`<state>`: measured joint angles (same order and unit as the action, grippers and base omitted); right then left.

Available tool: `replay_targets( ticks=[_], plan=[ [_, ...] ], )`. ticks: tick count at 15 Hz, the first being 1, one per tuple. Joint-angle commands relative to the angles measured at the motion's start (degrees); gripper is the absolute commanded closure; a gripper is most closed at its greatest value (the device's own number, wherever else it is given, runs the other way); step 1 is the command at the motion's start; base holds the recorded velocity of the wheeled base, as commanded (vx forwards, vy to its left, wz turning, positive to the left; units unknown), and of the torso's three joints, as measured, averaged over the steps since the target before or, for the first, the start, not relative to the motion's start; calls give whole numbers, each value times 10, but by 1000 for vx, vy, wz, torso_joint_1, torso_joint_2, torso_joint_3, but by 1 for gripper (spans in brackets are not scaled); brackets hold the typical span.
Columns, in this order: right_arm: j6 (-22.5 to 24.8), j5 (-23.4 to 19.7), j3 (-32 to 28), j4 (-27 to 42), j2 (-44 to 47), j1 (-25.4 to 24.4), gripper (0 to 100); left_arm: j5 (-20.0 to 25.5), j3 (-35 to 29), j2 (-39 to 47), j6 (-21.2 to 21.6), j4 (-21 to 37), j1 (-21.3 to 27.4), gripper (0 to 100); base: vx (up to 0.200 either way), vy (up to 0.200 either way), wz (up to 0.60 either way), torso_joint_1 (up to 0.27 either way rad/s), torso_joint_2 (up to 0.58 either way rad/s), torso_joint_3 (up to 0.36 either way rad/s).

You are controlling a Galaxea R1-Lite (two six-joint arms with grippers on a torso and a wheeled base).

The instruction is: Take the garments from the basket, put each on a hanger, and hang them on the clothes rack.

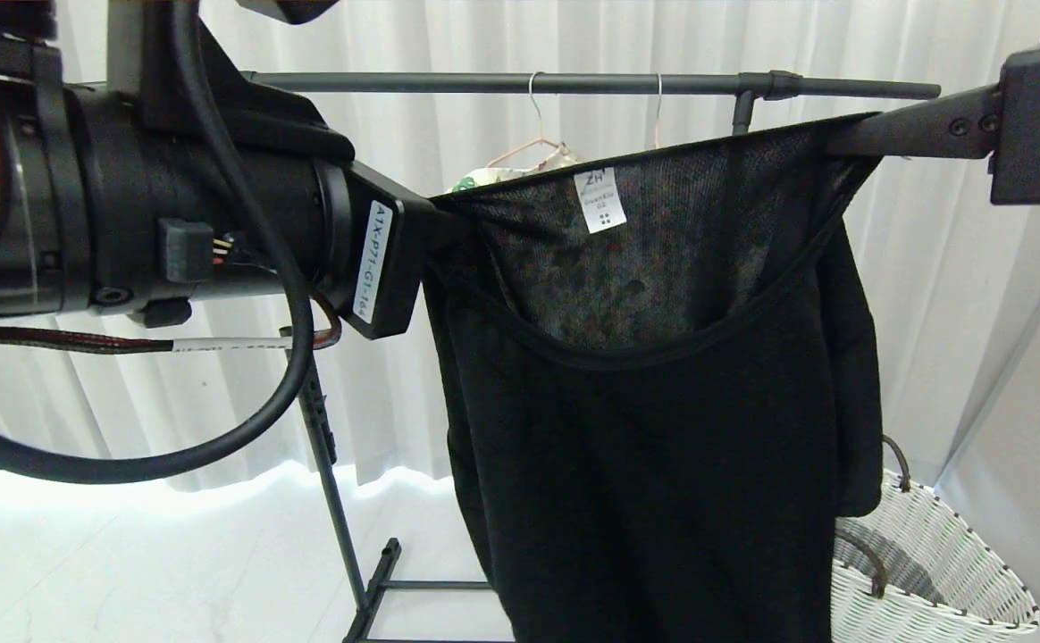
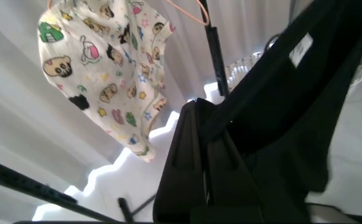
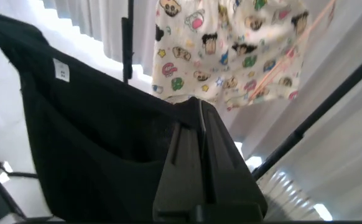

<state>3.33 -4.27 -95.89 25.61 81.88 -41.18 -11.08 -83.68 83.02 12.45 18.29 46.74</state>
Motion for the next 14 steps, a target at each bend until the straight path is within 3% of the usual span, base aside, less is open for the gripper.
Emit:
replay_targets(
  ticks=[1,4,6,8,12,14],
  plan=[
    [11,-5,-31,8,16,2,100,-5,-2,0,3,0,6,100,0,0,0,0,0,0],
    [22,-16,-27,52,-14,0,100,-17,-2,5,3,-4,12,100,0,0,0,0,0,0],
    [22,-76,-27,136,-64,-8,100,-15,-14,21,2,-21,12,100,0,0,0,0,0,0],
    [22,-102,-25,202,-99,-51,100,-14,-39,48,-1,-36,30,100,0,0,0,0,0,0],
    [22,-98,16,212,-106,-145,100,-11,-98,94,-1,-43,39,100,0,0,0,0,0,0],
    [22,-96,18,211,-103,-152,100,-10,-97,89,-1,-42,38,100,0,0,0,0,0,0]
  ],
)
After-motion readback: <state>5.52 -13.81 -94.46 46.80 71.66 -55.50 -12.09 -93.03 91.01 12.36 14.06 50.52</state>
